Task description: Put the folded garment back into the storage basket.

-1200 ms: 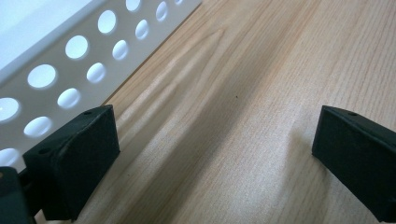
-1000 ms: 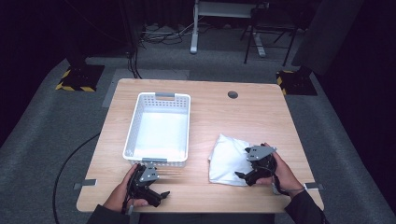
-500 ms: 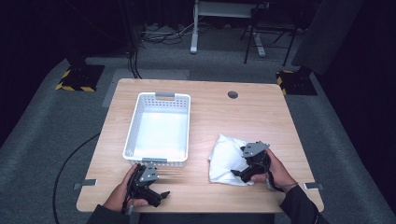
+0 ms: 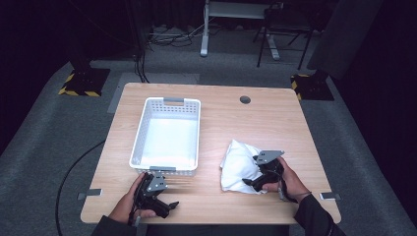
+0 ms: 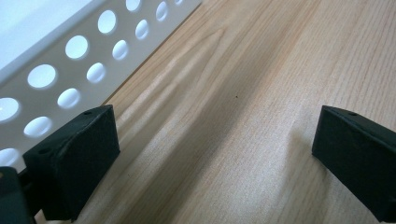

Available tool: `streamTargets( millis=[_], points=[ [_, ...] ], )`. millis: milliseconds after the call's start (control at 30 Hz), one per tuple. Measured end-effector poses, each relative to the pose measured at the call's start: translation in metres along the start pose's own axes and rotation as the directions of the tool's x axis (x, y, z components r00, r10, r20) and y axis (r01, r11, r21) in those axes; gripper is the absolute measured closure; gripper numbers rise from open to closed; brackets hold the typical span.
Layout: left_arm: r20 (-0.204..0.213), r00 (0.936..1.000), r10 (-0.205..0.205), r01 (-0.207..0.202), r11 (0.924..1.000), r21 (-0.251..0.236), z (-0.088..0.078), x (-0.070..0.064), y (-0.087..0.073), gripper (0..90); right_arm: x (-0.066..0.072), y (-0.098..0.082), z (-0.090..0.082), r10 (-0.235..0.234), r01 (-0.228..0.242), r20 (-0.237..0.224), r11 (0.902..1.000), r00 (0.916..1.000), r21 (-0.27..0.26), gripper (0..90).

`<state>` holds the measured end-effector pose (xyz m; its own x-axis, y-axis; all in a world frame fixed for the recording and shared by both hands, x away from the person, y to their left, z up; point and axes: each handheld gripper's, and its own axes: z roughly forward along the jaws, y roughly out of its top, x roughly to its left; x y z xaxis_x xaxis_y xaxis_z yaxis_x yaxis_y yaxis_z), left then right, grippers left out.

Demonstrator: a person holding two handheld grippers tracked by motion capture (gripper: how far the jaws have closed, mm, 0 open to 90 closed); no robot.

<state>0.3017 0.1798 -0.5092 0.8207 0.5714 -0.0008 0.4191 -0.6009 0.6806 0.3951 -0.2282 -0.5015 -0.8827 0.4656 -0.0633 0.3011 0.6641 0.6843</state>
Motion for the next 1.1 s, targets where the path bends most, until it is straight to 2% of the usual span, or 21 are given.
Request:
streamTargets(
  millis=[100,133,233,367,600,900,1100],
  points=[
    [0.0,1.0,0.0,0.0,1.0,0.0,0.0,0.0,0.0,0.5,0.001,-0.001,-0.004,-0.002,0.002,-0.007,0.9998,1.0,-0.018,19.7],
    [0.0,1.0,0.0,0.0,1.0,0.0,0.0,0.0,0.0,0.5,0.0,-0.002,-0.005,-0.003,0.003,0.001,0.9996,1.0,-0.029,28.4],
    [-0.001,1.0,0.002,-0.002,1.0,0.0,0.0,0.0,0.0,0.6,0.001,-0.004,-0.008,0.004,-0.002,0.023,0.9984,0.9997,-0.057,44.2],
    [-0.002,1.0,0.003,-0.003,1.0,0.001,0.0,0.0,0.0,0.5,0.004,-0.005,-0.01,-0.014,0.018,0.055,0.9978,0.9984,-0.065,57.4],
    [-0.001,1.0,0.004,-0.004,1.0,0.0,0.0,0.0,0.0,0.6,0.006,-0.004,-0.012,-0.025,0.03,0.066,0.9971,0.9975,-0.07,62.1],
    [0.0,1.0,0.003,-0.003,1.0,0.0,0.0,0.0,0.0,0.6,0.006,-0.003,-0.016,-0.02,0.025,0.058,0.996,0.9981,-0.086,63.3],
    [0.0,1.0,0.003,-0.003,1.0,0.0,0.0,0.0,0.0,0.6,0.006,0.001,-0.024,-0.008,0.016,0.072,0.9928,0.9974,-0.118,63.8]
  ],
)
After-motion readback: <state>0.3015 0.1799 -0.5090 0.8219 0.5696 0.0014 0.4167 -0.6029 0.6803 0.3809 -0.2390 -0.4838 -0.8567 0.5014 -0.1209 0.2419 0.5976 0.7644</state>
